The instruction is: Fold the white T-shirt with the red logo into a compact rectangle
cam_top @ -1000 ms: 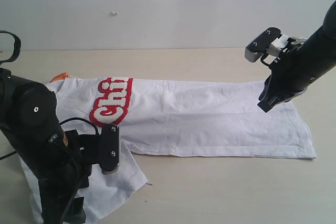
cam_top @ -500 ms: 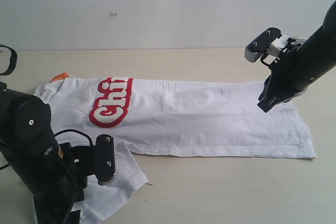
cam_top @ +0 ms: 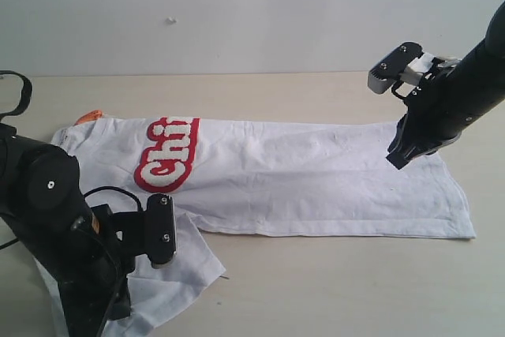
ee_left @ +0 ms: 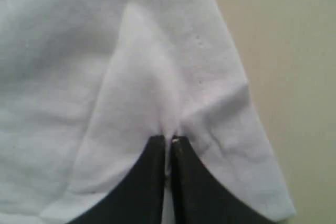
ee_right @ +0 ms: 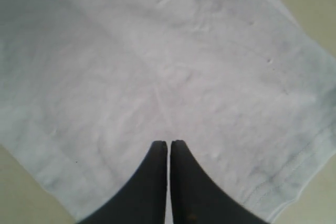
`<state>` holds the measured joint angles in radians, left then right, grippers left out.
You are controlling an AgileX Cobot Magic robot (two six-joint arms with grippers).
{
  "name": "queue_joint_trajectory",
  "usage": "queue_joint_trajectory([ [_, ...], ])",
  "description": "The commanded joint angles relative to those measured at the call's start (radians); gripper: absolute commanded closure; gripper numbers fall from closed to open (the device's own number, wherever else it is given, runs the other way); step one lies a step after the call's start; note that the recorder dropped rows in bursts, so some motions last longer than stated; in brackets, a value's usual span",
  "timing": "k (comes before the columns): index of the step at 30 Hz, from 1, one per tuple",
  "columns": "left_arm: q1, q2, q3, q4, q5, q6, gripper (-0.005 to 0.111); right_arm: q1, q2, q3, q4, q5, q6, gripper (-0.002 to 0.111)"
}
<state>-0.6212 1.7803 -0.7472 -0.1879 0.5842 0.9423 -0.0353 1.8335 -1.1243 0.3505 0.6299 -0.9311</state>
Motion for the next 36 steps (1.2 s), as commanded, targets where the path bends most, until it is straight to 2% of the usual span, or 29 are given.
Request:
queue_joint_trajectory([
  [1, -0.008, 0.017, -0.010, -0.028, 0.168, -0.004, 0.107, 0.001, -0.010, 0.001, 0.014, 0.002, 0.001, 0.105],
  [5, -0.008, -0.028, -0.100, -0.007, 0.360, 0.000, 0.107, 0.001, -0.010, 0.001, 0.016, 0.003, 0.001, 0.105],
  [12, -0.006, -0.107, -0.219, 0.007, 0.413, 0.000, 0.107, 0.001, -0.010, 0.001, 0.016, 0.003, 0.001, 0.105],
  [14, -0.006, -0.112, -0.275, 0.091, 0.437, 0.000, 0.107, 0.001, -0.010, 0.001, 0.016, 0.003, 0.001, 0.105],
  [17, -0.001, -0.093, -0.346, 0.255, 0.398, 0.000, 0.107, 0.001, -0.010, 0.001, 0.016, 0.003, 0.001, 0.105],
  [19, 0.032, -0.071, -0.387, 0.291, 0.333, 0.000, 0.107, 0.001, -0.010, 0.001, 0.016, 0.003, 0.001, 0.105],
  [24, 0.143, 0.010, -0.480, 0.294, 0.162, 0.055, 0.107, 0.001, -0.010, 0.001, 0.016, -0.029, 0.001, 0.105],
  [27, 0.174, 0.076, -0.487, 0.296, 0.004, 0.045, 0.104, 0.001, -0.010, 0.001, 0.016, -0.033, 0.001, 0.105],
  [28, 0.175, 0.092, -0.487, 0.296, -0.037, 0.045, 0.099, 0.001, -0.010, 0.001, 0.016, -0.033, 0.001, 0.105],
  [30, 0.173, 0.119, -0.487, 0.296, -0.118, 0.045, 0.075, 0.001, -0.010, 0.001, 0.016, -0.033, 0.001, 0.105],
  [31, 0.173, 0.125, -0.487, 0.301, -0.140, 0.045, 0.053, 0.001, -0.010, 0.001, 0.016, -0.037, -0.001, 0.105],
  [33, 0.175, 0.125, -0.487, 0.307, -0.147, 0.044, 0.026, 0.001, -0.010, 0.001, 0.016, -0.054, -0.001, 0.105],
  [34, 0.182, 0.125, -0.487, 0.307, -0.142, 0.040, 0.023, 0.001, -0.010, 0.001, 0.016, -0.054, -0.001, 0.105],
  [36, 0.184, 0.123, -0.487, 0.310, -0.052, 0.040, 0.022, 0.001, -0.003, 0.001, 0.016, -0.053, -0.001, 0.105],
])
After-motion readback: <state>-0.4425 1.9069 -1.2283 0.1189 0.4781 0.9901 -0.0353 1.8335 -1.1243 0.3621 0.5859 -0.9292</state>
